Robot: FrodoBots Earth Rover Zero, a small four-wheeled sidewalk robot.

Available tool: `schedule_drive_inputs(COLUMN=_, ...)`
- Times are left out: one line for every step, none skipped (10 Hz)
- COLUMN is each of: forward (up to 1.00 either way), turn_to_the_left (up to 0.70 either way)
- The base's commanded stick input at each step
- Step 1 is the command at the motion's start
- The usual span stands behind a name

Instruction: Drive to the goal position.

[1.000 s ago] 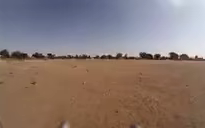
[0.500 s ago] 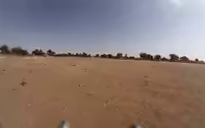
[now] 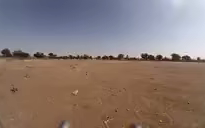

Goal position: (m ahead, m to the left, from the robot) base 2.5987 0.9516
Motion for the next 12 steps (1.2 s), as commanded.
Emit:
schedule_drive_inputs(forward=0.70, turn_to_the_left=0.00)
schedule_drive_inputs(forward=0.70, turn_to_the_left=0.00)
schedule_drive_inputs(forward=0.70, turn_to_the_left=0.00)
schedule_drive_inputs(forward=0.70, turn_to_the_left=0.00)
schedule_drive_inputs(forward=0.70, turn_to_the_left=0.00)
schedule_drive_inputs(forward=0.70, turn_to_the_left=0.00)
schedule_drive_inputs(forward=0.70, turn_to_the_left=0.00)
schedule_drive_inputs(forward=0.70, turn_to_the_left=0.00)
schedule_drive_inputs(forward=0.70, turn_to_the_left=0.00)
schedule_drive_inputs(forward=0.70, turn_to_the_left=0.00)
schedule_drive_inputs(forward=0.70, turn_to_the_left=0.00)
schedule_drive_inputs(forward=0.70, turn_to_the_left=0.00)
